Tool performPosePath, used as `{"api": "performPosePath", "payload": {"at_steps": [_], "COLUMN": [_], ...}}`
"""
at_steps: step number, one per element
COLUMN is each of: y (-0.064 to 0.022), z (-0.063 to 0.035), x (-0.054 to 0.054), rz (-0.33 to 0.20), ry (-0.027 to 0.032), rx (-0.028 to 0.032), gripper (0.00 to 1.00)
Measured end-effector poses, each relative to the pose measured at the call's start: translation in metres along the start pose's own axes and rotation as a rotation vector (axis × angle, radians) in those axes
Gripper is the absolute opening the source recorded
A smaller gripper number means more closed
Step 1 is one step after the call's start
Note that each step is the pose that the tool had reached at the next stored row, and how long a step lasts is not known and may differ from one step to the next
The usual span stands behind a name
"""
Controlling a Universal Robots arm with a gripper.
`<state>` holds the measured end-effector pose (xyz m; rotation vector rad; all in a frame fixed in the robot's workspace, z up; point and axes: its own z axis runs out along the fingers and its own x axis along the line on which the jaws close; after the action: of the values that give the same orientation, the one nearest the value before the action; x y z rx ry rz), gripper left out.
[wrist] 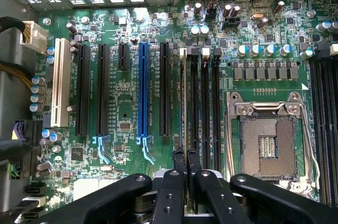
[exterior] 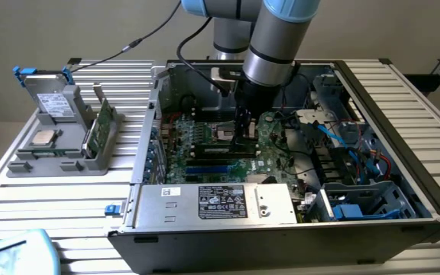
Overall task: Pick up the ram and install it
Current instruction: 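Insert the ram into the slot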
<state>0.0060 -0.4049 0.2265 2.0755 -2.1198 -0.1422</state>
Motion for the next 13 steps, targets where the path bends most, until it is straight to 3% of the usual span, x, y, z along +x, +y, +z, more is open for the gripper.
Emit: {"api": "performPosePath", "payload": {"at_steps": [13], "y": [-0.0026], "z": [-0.0005], "x": [0.0000], "rz": [0.000], "ry": [0.0011], "rx": [0.0000], "gripper": [0.13]}}
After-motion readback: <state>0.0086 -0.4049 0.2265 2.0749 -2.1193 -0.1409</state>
